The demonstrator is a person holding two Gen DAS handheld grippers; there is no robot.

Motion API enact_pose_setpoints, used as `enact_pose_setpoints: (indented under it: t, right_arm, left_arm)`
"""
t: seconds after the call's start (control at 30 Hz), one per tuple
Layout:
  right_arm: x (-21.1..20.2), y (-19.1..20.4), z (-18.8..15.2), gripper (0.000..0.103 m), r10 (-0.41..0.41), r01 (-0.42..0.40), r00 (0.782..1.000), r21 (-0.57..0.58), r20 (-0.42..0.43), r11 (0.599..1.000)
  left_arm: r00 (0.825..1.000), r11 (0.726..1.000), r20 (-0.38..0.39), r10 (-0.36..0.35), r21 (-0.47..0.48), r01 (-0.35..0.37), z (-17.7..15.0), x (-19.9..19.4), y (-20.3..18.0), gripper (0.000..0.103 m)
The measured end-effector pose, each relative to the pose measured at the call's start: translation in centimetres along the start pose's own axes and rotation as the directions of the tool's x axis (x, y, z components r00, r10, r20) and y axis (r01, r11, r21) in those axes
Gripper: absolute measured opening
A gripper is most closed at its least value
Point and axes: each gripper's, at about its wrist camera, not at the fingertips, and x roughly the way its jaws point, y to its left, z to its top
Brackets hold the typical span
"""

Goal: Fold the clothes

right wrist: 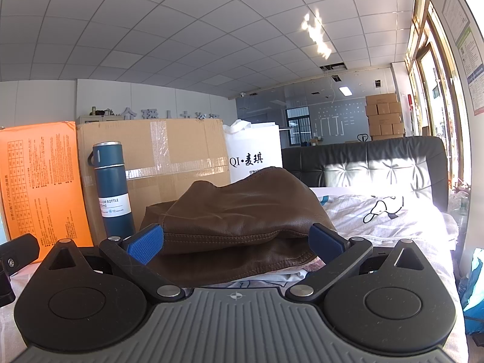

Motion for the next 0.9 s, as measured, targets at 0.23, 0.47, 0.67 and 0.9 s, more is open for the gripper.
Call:
enact_pose_setpoints:
  t: [0.23,0.47,0.67,0.9]
  right_arm:
    - [0.12,-0.01,-0.03,0.103,0.002,-0.002,1.0,0.001,-0.003,1.0]
    - [0.19,0.01,-0.03,0.103,0.005,-0.005,1.0,0.003,-0.007,1.0]
    - [0.23,0.0,-0.04,0.103,0.008,-0.008,1.0,0.004,-0.011,1.0]
    - [0.2,-0.03,-0.01,0.103,0.008,-0.008,1.0,0.004,-0.013,1.0]
  left_arm:
    - [1.0,1.0,-0.002,-0.001,0.0,0.001,-0.05,-0.03,0.01,0.103]
    - [1.0,1.0,-0.005,-0.002,-0.002,0.002,-0.01,-0.03,0.04,0.103]
    - [1.0,1.0,-0.007,-0.003,-0.001,0.003,0.01,0.0,0.01,0.103]
    - [1.0,1.0,-0.007,-0.003,-0.002,0.003,0.01,0.03,0.01,0.103]
